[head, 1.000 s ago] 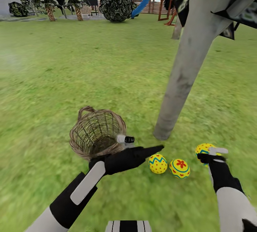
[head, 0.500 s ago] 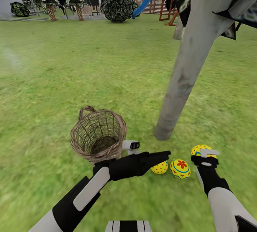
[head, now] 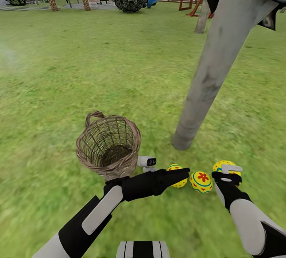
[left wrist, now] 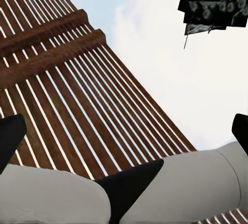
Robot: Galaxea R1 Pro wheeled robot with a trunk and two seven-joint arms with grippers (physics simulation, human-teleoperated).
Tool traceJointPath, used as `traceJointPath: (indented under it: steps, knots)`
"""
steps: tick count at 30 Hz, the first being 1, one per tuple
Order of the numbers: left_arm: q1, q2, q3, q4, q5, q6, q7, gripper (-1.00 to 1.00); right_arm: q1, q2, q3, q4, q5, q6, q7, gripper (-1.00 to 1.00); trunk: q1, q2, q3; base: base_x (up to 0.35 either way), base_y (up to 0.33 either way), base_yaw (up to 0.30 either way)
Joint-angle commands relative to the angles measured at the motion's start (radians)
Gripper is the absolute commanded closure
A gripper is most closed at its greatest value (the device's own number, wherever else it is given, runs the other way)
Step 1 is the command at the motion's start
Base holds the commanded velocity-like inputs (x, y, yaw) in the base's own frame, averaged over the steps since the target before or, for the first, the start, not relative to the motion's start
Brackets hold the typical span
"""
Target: Take the three Easter eggs out of the wicker basket on the lawn in the garden, then place them on the lawn next to a single tree (choose any tree) so that all three eggs are next to the same tree and none are left in the basket.
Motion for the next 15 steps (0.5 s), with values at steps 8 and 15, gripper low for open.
traceJointPath:
  steps: [8,15]
  knots:
    - [-0.001,0.001,-0.002,-0.001,0.013,0.008,0.001,-1.0,-0.024,-0.031,-0.006,0.045,0.008,0.005,-0.001,1.0,0.0,0.0,-0.001,0.0,-0.065,0.0]
    - [-0.001,0.001,-0.002,-0.001,0.016,0.008,0.0,-1.0,-0.024,-0.026,-0.004,0.049,0.008,0.007,0.0,1.0,0.0,0.0,-0.001,0.0,-0.093,0.0]
